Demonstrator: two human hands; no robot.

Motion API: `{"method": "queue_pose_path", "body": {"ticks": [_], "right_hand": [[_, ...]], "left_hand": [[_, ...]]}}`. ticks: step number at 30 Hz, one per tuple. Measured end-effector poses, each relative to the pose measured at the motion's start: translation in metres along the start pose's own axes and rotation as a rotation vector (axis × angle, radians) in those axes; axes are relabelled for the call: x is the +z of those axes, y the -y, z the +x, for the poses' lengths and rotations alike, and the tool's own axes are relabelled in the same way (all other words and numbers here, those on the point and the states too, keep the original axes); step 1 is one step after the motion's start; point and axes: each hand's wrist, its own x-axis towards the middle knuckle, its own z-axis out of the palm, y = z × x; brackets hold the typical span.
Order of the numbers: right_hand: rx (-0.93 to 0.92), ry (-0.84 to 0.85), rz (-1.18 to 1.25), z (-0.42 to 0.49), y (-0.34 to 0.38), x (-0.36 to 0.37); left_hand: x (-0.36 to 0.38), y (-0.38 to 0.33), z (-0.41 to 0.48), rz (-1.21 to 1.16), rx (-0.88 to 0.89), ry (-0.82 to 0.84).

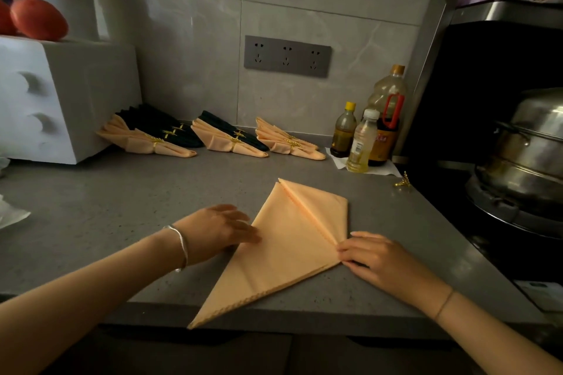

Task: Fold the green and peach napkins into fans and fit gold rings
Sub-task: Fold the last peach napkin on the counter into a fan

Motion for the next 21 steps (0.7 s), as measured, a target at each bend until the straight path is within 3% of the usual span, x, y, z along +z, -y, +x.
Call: {"method": "queue_pose_path", "body": {"ticks": [3, 8, 12, 18, 21], "right_hand": [[-0.147, 0.029, -0.081, -0.001, -0.007, 0.002], [-0.272, 0.088, -0.182, 0.006, -0.005, 0.002], [-0.143, 0.094, -0.054, 0.011, -0.001, 0.003], [0.166, 0.127, 0.150, 0.014, 0.009, 0.005], [0.330, 0.089, 0.310, 0.017, 0.006, 0.008]], "left_hand": [[0.007, 0.011, -0.001, 0.182, 0.195, -0.165], [0.010, 0.019, 0.000, 0.196, 0.336, -0.194], [0.017, 0.027, 0.002, 0.113, 0.328, -0.204], [0.018, 0.036, 0.005, -0.137, 0.132, -0.179], [0.018, 0.037, 0.013, -0.373, -0.143, -0.115]]}}
